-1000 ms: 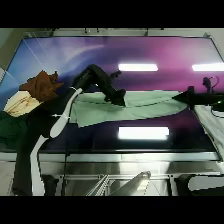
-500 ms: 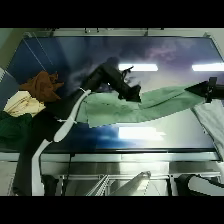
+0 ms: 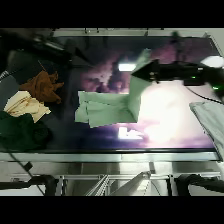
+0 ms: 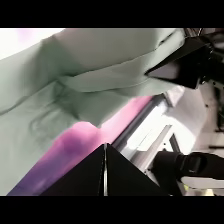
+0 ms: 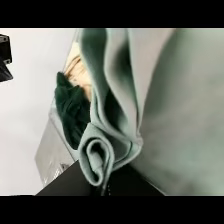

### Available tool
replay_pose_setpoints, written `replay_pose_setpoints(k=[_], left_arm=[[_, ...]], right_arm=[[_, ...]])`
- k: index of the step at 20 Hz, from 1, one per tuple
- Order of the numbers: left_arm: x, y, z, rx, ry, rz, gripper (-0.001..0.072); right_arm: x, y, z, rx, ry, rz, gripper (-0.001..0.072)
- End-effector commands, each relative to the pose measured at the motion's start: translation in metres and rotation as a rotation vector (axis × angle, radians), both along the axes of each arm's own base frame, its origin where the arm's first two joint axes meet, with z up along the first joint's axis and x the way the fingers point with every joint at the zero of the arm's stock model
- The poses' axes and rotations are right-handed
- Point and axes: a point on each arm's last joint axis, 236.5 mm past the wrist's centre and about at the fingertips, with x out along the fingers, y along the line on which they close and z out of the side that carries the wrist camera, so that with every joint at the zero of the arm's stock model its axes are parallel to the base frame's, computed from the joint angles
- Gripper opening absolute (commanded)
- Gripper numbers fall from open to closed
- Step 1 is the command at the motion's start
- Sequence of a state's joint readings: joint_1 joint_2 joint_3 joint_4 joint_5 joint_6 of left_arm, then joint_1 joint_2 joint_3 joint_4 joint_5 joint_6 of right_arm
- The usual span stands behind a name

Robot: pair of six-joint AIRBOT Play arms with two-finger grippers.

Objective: Fold the shirts.

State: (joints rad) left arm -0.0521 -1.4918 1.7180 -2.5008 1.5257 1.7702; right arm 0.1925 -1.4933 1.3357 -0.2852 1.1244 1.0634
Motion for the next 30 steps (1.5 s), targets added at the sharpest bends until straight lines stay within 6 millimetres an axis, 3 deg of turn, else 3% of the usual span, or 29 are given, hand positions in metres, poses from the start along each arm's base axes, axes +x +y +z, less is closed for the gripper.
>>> replay_pose_setpoints(k=[1, 3, 5, 6, 8, 9, 12, 14, 16, 17, 18, 20, 21, 25, 30], left_arm=[[-0.021, 0.053, -0.010, 0.035, -0.029, 0.093, 0.0025], [-0.032, 0.063, -0.027, 0.038, -0.005, 0.106, 0.0025], [-0.042, 0.068, -0.044, 0.037, 0.028, 0.110, 0.0025], [-0.046, 0.071, -0.051, 0.035, 0.048, 0.119, 0.0025], [-0.052, 0.075, -0.062, 0.035, 0.065, 0.119, 0.0025], [-0.054, 0.075, -0.065, 0.031, 0.077, 0.119, 0.0025], [-0.057, 0.076, -0.071, 0.028, 0.084, 0.109, 0.0025], [-0.059, 0.075, -0.076, 0.029, 0.088, 0.101, 0.0025], [-0.061, 0.075, -0.081, 0.029, 0.097, 0.098, 0.0025], [-0.061, 0.075, -0.083, 0.030, 0.098, 0.099, 0.0025], [-0.060, 0.075, -0.083, 0.030, 0.093, 0.099, 0.0025], [-0.062, 0.072, -0.082, 0.030, 0.091, 0.090, 0.0025], [-0.064, 0.069, -0.081, 0.029, 0.090, 0.080, 0.0025], [-0.070, 0.063, -0.081, 0.029, 0.098, 0.049, 0.0025], [-0.074, 0.062, -0.081, 0.028, 0.108, 0.036, 0.0025]], right_arm=[[-0.010, 0.127, -0.055, -0.014, 0.083, 0.127, 0.0017], [-0.020, 0.169, -0.109, -0.040, 0.155, 0.195, 0.0025], [-0.027, 0.189, -0.149, -0.047, 0.235, 0.227, 0.0429], [-0.029, 0.187, -0.157, -0.042, 0.279, 0.241, 0.0431], [-0.026, 0.165, -0.146, -0.025, 0.309, 0.273, 0.0398], [-0.019, 0.148, -0.134, -0.013, 0.307, 0.278, 0.0281], [0.010, 0.067, -0.099, -0.086, 0.293, 0.224, 0.0285], [0.020, -0.006, -0.101, -0.281, 0.299, 0.128, 0.0285], [0.019, -0.081, -0.116, -0.498, 0.311, -0.018, 0.0285], [0.018, -0.112, -0.127, -0.579, 0.318, -0.109, 0.0411], [0.014, -0.130, -0.138, -0.612, 0.336, -0.183, 0.0692], [0.007, -0.136, -0.168, -0.597, 0.375, -0.245, 0.0705], [0.004, -0.129, -0.183, -0.557, 0.416, -0.257, 0.0705], [0.001, -0.077, -0.211, -0.345, 0.514, -0.193, 0.0703], [-0.014, -0.040, -0.245, -0.332, 0.573, -0.133, 0.0699]])
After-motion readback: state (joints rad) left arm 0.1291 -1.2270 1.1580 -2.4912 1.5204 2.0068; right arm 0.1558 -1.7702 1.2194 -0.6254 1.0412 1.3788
